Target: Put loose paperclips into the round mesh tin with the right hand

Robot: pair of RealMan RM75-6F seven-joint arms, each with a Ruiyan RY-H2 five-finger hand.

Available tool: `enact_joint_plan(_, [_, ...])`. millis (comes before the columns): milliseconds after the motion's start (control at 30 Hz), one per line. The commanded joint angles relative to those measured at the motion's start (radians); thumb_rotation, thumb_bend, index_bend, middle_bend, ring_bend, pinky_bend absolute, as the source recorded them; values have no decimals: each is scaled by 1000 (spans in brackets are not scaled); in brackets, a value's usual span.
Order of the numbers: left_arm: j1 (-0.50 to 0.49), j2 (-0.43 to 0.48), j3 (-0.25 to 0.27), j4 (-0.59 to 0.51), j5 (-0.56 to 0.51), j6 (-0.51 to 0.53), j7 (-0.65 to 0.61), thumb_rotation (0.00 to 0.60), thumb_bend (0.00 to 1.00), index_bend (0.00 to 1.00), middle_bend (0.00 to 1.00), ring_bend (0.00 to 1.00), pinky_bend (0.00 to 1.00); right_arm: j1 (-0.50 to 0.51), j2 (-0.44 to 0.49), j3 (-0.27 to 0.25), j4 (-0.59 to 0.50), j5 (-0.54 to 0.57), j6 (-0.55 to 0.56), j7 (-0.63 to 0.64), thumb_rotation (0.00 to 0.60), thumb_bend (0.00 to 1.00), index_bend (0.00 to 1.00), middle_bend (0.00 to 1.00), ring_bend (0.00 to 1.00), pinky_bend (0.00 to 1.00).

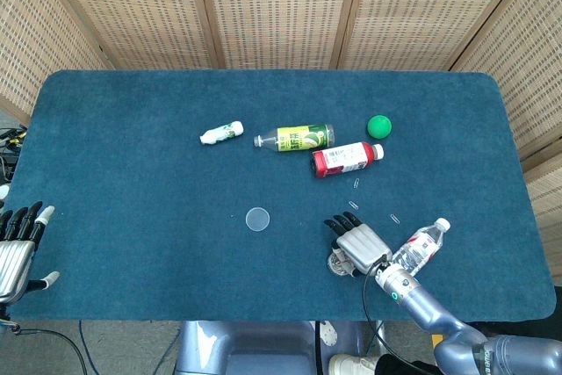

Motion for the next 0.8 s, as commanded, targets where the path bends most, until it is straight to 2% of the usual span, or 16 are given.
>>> enact_joint_plan(33, [0, 1, 0, 0, 1, 0, -1, 600, 53, 0, 0, 0, 0, -1, 5, 2, -5, -4, 3, 2, 600, 363, 490, 69, 0, 0])
enact_joint_plan(433, [3, 4, 1, -3, 7, 6, -7, 600, 53, 0, 0, 0, 0, -3, 38, 8, -50, -13, 18, -12, 600, 363, 489, 69, 0, 0])
enact_joint_plan(567, [3, 6, 0, -4, 9, 8, -10, 600, 53, 0, 0, 0, 0, -21, 87, 13, -102, -47, 65, -3, 600, 362, 489, 69, 0, 0])
enact_joint_plan(600, [5, 8, -1, -5, 12, 12, -14, 600, 53, 0, 0, 0, 0, -39, 119, 13, -123, -75, 105, 9, 600, 359, 485, 69, 0, 0])
enact_joint_plan(667, [8, 12, -1, -7, 21, 23, -20, 600, 54, 0, 0, 0, 0, -88, 176, 4, -138, -132, 195, 47, 600, 318, 457, 70, 0, 0])
enact_joint_plan(800, [19, 21, 1, -12, 48, 51, -35, 600, 53, 0, 0, 0, 0, -210, 251, -42, -82, -277, 388, 187, 600, 33, 239, 30, 0, 0])
